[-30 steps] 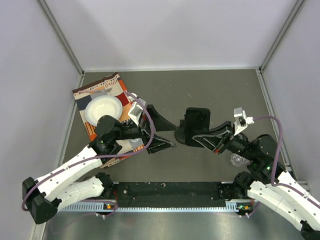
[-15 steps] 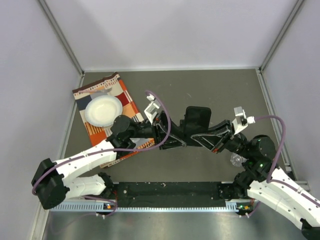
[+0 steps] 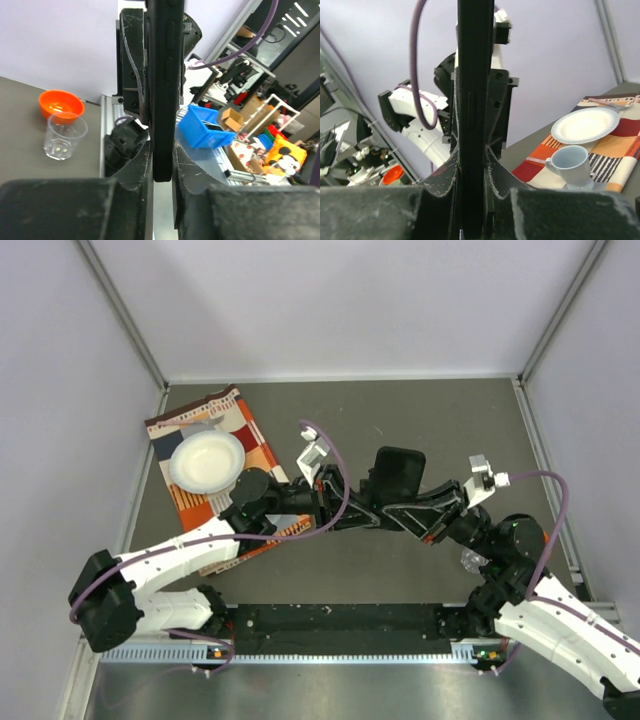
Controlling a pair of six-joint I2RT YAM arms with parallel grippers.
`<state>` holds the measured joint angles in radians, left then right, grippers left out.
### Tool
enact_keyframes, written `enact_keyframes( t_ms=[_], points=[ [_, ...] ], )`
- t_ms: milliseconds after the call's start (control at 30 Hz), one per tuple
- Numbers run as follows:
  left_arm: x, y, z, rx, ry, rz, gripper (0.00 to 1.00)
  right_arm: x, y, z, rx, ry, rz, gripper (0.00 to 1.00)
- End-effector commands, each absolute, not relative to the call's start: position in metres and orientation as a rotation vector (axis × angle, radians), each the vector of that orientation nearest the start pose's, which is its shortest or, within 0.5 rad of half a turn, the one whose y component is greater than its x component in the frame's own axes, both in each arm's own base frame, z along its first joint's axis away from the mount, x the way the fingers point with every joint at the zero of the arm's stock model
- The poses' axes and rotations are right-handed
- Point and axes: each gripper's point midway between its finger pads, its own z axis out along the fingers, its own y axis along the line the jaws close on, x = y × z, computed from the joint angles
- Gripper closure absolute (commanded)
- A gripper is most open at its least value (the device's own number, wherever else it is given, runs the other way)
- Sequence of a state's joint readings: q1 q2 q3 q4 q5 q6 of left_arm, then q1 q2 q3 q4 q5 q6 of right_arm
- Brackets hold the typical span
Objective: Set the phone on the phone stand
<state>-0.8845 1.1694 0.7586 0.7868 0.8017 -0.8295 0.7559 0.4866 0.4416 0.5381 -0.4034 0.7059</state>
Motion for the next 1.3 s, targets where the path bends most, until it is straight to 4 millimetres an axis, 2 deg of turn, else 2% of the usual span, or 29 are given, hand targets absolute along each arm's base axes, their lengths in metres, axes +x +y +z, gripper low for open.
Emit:
enact_keyframes(
  t_ms=[0, 33, 67, 100, 133, 167, 200, 233, 267, 300, 367, 533, 567, 600, 633, 667, 700, 733, 800, 833, 867, 900, 933, 1033, 1133, 1200, 1267],
  points=[
    [0.1, -0.358, 0.368, 0.905, 1.28, -1.857, 0.92, 0.115, 0.227, 0.395, -0.392, 1.037, 1.501, 1.0],
    [0.102, -0.359, 0.369, 0.905, 1.286, -1.842, 1.0, 0.115, 0.228, 0.397, -0.396, 1.043, 1.496, 1.0],
    [0.105, -0.359, 0.369, 0.896, 1.295, -1.815, 1.0, 0.116, 0.229, 0.396, -0.401, 1.059, 1.487, 0.9],
    [0.11, -0.36, 0.365, 0.909, 1.3, -1.757, 1.0, 0.124, 0.234, 0.378, -0.402, 1.178, 1.459, 0.82],
    [0.11, -0.357, 0.36, 0.911, 1.356, -1.723, 1.0, 0.125, 0.232, 0.387, -0.427, 1.186, 1.405, 0.75],
    [0.116, -0.355, 0.354, 0.894, 1.399, -1.674, 1.0, 0.133, 0.231, 0.379, -0.415, 1.261, 1.35, 0.61],
    [0.115, -0.35, 0.36, 0.925, 1.362, -1.61, 1.0, 0.139, 0.23, 0.356, -0.415, 1.387, 1.295, 0.54],
    [0.117, -0.346, 0.345, 0.937, 1.437, -1.574, 1.0, 0.141, 0.224, 0.36, -0.425, 1.398, 1.236, 0.47],
    [0.117, -0.343, 0.342, 0.946, 1.449, -1.542, 1.0, 0.146, 0.219, 0.359, -0.406, 1.415, 1.186, 0.31],
    [0.12, -0.338, 0.344, 0.953, 1.429, -1.482, 1.0, 0.146, 0.215, 0.342, -0.417, 1.499, 1.144, 0.24],
    [0.12, -0.331, 0.331, 0.967, 1.484, -1.434, 1.0, 0.144, 0.207, 0.349, -0.432, 1.49, 1.095, 0.15],
    [0.109, -0.318, 0.324, 1.036, 1.453, -1.393, 1.0, 0.129, 0.212, 0.352, -0.621, 1.527, 1.072, 0.12],
    [0.106, -0.316, 0.317, 1.053, 1.477, -1.391, 1.0, 0.125, 0.217, 0.351, -0.674, 1.534, 1.086, 0.11],
    [0.106, -0.315, 0.319, 1.064, 1.46, -1.38, 1.0, 0.123, 0.219, 0.351, -0.724, 1.537, 1.072, 0.11],
    [0.101, -0.314, 0.319, 1.087, 1.445, -1.391, 1.0, 0.121, 0.218, 0.362, -0.749, 1.529, 1.068, 0.11],
    [0.098, -0.312, 0.315, 1.105, 1.462, -1.395, 1.0, 0.123, 0.224, 0.352, -0.785, 1.591, 1.067, 0.11],
    [0.095, -0.31, 0.313, 1.129, 1.454, -1.396, 1.0, 0.123, 0.225, 0.352, -0.818, 1.598, 1.055, 0.11],
    [0.092, -0.309, 0.312, 1.146, 1.449, -1.403, 1.0, 0.121, 0.226, 0.364, -0.837, 1.583, 1.058, 0.11],
    [0.089, -0.306, 0.31, 1.175, 1.441, -1.388, 1.0, 0.117, 0.23, 0.363, -0.904, 1.6, 1.07, 0.13],
    [0.088, -0.304, 0.311, 1.182, 1.436, -1.381, 1.0, 0.112, 0.231, 0.372, -0.931, 1.573, 1.089, 0.15],
    [0.087, -0.303, 0.311, 1.193, 1.426, -1.371, 1.0, 0.111, 0.233, 0.367, -0.957, 1.601, 1.101, 0.17],
    [0.085, -0.302, 0.311, 1.203, 1.42, -1.372, 1.0, 0.111, 0.233, 0.37, -0.975, 1.592, 1.101, 0.2],
    [0.083, -0.301, 0.311, 1.213, 1.411, -1.378, 1.0, 0.104, 0.234, 0.37, -1.018, 1.584, 1.139, 0.26],
    [0.08, -0.298, 0.313, 1.232, 1.384, -1.377, 1.0, 0.094, 0.238, 0.365, -1.088, 1.59, 1.22, 0.36],
    [0.082, -0.297, 0.313, 1.227, 1.382, -1.354, 1.0, 0.088, 0.241, 0.357, -1.133, 1.597, 1.273, 0.42],
    [0.081, -0.298, 0.314, 1.233, 1.377, -1.359, 1.0, 0.089, 0.244, 0.351, -1.144, 1.602, 1.282, 0.44],
    [0.081, -0.298, 0.313, 1.235, 1.377, -1.362, 1.0, 0.09, 0.246, 0.35, -1.152, 1.605, 1.288, 0.5]
  ],
)
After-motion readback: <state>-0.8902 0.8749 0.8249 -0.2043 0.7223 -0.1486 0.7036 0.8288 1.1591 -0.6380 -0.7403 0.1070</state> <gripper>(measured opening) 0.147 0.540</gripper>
